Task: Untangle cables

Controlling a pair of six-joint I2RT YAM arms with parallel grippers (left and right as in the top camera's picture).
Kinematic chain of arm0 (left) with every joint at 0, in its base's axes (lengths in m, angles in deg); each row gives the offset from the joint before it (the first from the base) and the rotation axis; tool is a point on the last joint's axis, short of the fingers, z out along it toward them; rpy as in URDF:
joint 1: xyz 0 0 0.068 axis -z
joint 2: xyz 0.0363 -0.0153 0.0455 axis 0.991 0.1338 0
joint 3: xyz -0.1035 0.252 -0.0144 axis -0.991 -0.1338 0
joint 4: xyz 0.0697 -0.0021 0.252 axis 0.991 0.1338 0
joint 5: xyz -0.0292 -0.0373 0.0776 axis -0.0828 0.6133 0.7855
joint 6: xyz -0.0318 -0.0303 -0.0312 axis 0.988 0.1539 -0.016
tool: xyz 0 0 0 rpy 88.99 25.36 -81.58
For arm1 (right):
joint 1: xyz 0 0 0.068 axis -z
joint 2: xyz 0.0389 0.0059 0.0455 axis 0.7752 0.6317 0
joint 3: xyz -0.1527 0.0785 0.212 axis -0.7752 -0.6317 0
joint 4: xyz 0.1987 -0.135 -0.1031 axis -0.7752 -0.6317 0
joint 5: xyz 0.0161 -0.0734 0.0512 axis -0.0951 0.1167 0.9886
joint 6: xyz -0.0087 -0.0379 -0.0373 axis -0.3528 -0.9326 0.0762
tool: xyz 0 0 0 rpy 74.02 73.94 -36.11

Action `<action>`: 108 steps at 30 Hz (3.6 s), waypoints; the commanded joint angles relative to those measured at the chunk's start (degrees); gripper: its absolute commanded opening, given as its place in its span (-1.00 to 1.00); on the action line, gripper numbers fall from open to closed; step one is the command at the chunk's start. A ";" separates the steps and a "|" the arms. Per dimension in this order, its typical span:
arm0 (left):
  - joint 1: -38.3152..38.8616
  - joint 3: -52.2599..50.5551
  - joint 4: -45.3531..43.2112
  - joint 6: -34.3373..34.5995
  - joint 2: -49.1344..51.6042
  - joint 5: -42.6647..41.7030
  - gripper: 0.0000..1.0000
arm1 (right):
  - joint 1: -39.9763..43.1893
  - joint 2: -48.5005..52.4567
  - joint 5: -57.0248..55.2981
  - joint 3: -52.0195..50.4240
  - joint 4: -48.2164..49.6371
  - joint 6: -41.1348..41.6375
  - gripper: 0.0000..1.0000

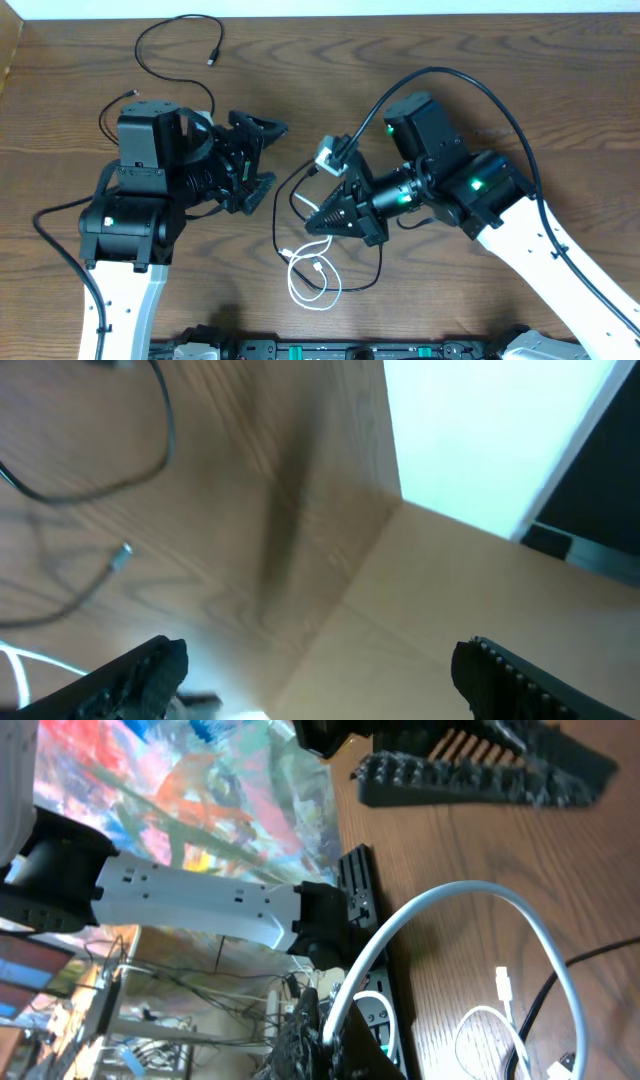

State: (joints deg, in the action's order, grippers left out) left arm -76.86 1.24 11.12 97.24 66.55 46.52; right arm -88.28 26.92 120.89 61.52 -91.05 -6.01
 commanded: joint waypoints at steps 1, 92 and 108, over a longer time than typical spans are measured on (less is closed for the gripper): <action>-0.13 1.36 0.07 3.30 -0.59 -8.11 0.74 | -0.26 -0.09 -1.14 -0.26 0.17 -2.27 -0.98; -0.15 1.36 0.07 6.25 -0.57 -12.98 -0.84 | -2.34 -0.11 -7.37 -0.26 13.49 13.81 -0.98; -0.15 1.36 0.07 1.66 -0.59 1.75 -0.85 | -2.25 -0.11 -20.70 -0.26 -0.22 13.84 -0.76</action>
State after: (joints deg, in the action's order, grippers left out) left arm -76.86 1.24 11.20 100.84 66.55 44.92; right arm -90.18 26.92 107.51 61.49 -88.71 7.78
